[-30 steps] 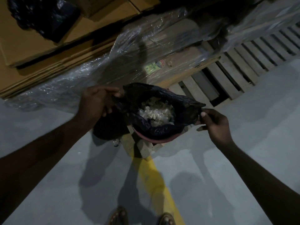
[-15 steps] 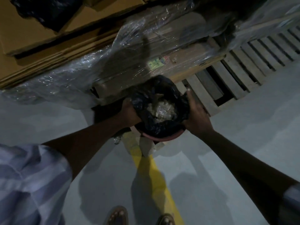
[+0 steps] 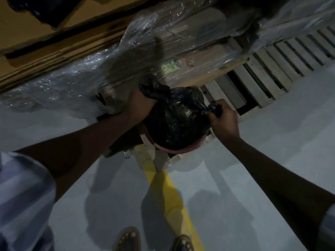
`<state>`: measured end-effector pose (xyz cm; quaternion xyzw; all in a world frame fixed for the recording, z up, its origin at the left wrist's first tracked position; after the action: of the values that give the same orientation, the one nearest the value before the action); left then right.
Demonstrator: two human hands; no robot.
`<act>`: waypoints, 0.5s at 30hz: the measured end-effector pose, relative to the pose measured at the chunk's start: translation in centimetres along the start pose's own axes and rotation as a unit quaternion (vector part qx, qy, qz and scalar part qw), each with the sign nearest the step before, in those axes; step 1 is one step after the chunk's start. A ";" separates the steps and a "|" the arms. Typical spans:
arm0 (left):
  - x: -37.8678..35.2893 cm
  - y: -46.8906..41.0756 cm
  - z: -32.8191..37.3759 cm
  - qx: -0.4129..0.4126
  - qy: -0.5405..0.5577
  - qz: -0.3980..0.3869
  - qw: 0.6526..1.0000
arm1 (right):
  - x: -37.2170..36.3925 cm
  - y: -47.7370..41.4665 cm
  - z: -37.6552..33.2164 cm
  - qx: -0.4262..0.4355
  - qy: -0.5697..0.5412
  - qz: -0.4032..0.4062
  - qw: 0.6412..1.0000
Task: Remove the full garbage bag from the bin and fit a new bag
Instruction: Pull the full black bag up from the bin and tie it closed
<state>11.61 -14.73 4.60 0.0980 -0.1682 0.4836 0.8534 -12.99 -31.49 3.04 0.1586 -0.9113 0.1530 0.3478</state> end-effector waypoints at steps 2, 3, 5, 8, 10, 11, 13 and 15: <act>0.9 -0.6 -0.9 0.044 0.002 0.018 0.999 | 0.5 -0.6 0.4 0.010 0.009 -0.003 1.000; 1.1 -0.7 -1.2 0.062 -0.003 0.015 0.998 | 0.4 -0.9 0.8 0.015 0.034 -0.021 0.999; 1.1 -0.6 -2.3 0.100 -0.007 0.002 0.995 | -0.4 -1.0 1.9 0.016 0.094 -0.069 0.993; 1.0 0.2 -4.1 0.175 -0.029 -0.018 0.984 | -1.0 -1.1 2.6 -0.002 0.123 -0.091 0.988; 0.4 0.6 -5.0 0.203 -0.039 -0.030 0.978 | -1.1 -0.8 0.7 0.091 0.091 -0.098 0.987; 0.1 0.6 -5.1 0.199 -0.043 -0.030 0.979 | -1.5 -0.4 -0.6 0.159 0.077 -0.119 0.977; -0.3 0.7 -5.0 0.197 -0.051 -0.029 0.979 | -3.2 0.9 -1.9 0.234 0.097 -0.188 0.949; -0.6 0.7 -4.8 0.211 -0.040 -0.033 0.976 | -5.1 1.6 -1.5 0.213 0.166 -0.234 0.934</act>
<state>11.65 -13.26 -0.02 0.3009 -0.0932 0.4755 0.8214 -9.10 -28.52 0.34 0.4096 -0.7241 0.2820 0.4779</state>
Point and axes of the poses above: each hand's wrist, its own y-axis away from the middle knuckle, its own x-axis out of the back of the hand, z = x × y, the point moved 7 cm from there along -y, towards the middle knuckle, and after that the axes turned 14 degrees about z, right-handed, at the moved point
